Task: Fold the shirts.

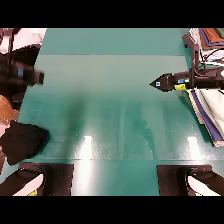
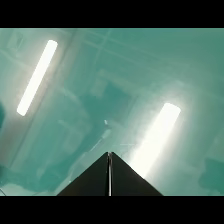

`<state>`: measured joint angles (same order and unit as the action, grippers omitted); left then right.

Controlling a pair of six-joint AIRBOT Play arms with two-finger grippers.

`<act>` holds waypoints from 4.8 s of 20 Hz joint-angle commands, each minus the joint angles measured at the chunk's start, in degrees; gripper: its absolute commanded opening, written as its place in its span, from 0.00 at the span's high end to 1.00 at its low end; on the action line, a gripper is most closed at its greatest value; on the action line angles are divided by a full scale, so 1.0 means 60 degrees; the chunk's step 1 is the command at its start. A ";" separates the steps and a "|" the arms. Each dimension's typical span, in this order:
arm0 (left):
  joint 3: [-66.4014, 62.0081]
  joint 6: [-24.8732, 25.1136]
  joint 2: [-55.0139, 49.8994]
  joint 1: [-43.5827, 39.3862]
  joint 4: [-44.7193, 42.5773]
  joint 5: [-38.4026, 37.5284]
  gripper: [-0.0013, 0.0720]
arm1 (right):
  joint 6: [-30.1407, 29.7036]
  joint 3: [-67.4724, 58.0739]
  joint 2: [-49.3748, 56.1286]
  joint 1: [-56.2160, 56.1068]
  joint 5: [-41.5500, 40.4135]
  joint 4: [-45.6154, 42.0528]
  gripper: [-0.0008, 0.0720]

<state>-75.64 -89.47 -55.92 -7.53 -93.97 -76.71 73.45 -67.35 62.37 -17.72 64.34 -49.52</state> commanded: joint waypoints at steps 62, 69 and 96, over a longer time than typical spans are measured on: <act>-0.0692 0.1060 -0.7031 -0.3450 0.7074 0.5373 0.24 | 0.0627 -0.3697 -0.1402 0.2488 0.1060 0.0000 0.97; -0.0739 0.1075 -0.7428 -0.3453 0.7369 0.5967 0.24 | 0.0681 -0.3697 -0.1402 0.2488 0.1177 0.0000 0.97; -0.1191 0.2237 -0.5173 -0.0288 0.5676 0.3668 0.94 | 0.1406 0.3687 -0.0765 0.2408 0.0127 -0.0521 0.44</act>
<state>-82.72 -76.58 -87.77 -10.31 -57.63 -52.07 84.49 -56.03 55.42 -2.83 72.23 -58.94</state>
